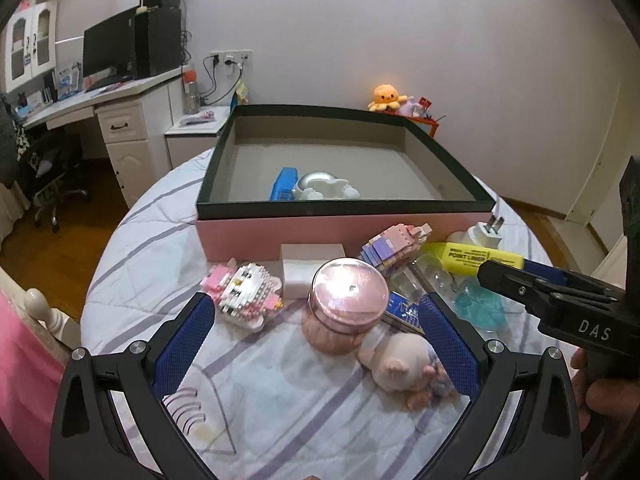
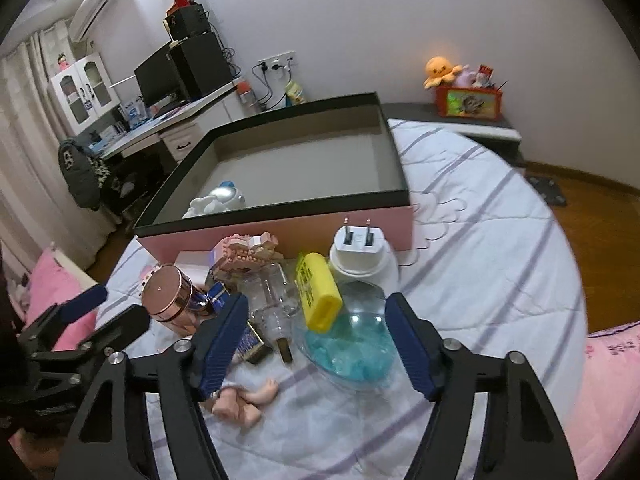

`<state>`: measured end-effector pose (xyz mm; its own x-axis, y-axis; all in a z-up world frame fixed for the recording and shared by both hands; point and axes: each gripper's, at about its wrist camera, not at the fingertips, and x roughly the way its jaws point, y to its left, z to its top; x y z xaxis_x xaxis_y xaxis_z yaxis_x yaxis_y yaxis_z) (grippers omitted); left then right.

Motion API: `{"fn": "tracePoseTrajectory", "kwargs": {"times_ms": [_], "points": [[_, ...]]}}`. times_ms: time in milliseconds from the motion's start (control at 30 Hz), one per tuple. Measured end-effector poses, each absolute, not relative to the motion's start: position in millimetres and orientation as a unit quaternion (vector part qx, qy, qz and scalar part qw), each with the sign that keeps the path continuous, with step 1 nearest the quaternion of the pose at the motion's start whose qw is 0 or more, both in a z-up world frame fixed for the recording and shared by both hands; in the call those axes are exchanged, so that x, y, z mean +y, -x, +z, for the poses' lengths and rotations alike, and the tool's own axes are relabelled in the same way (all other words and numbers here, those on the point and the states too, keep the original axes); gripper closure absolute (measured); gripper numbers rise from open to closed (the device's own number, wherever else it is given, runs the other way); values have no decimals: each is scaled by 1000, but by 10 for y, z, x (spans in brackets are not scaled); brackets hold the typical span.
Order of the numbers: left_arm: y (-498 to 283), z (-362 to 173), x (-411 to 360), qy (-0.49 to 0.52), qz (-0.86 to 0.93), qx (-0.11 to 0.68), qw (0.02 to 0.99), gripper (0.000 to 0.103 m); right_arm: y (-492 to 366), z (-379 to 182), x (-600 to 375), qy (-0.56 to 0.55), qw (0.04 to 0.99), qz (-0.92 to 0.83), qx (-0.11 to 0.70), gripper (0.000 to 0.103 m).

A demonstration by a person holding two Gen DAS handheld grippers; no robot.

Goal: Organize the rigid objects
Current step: 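Grasp the rose-gold jar with the left tool while the right tool grasps the yellow highlighter, then place the rose-gold jar and yellow highlighter into the box, opening both tools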

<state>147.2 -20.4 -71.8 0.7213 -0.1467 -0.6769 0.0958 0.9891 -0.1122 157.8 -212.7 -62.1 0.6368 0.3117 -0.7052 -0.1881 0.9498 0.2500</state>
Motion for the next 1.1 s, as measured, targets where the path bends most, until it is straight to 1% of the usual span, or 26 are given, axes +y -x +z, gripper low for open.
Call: {"fn": "tracePoseTrajectory", "kwargs": {"times_ms": [67,200,267,333,367,400,433,467,500,567,600,633,900,1100], "points": [[-1522,-751,-232,31,-68,370,926,0,-1615,-611,-2110,-80,899,151,403,43],[-1601,-795,-286,24,-73,372,925,1,-1700,-632,-2061,-84,891,172,411,54],[-1641,-812,-308,20,-73,373,925,3,-1735,-640,-2042,-86,889,177,413,59],[-1679,-837,-316,19,-75,376,923,8,-1768,-639,-2012,-82,887,182,417,62],[-1703,-860,-316,20,-78,382,921,15,-1787,-645,-1996,-78,886,184,419,79],[-1738,-875,-321,21,-80,386,919,25,-1801,-653,-1978,-71,886,180,422,81],[-1753,-904,-320,20,-80,390,917,30,-1814,-660,-1978,-70,885,181,423,82],[-1751,-913,-326,17,-81,390,917,39,-1818,-665,-1988,-71,884,181,424,83],[-1758,-930,-330,18,-86,394,915,44,-1827,-674,-1988,-67,884,177,427,84],[-1748,-953,-333,22,-85,394,915,46,-1828,-694,-1999,-61,883,174,431,87],[-1737,-947,-318,23,-84,391,916,53,-1826,-697,-2003,-59,884,173,431,87],[-1727,-938,-307,25,-85,390,917,56,-1817,-693,-2011,-57,884,172,430,89],[-1613,-846,-189,38,-85,383,919,56,-1651,-529,-2065,-52,894,171,410,90],[-1522,-643,-129,40,-90,365,926,56,-1586,-332,-2099,-60,901,179,390,90]]}}
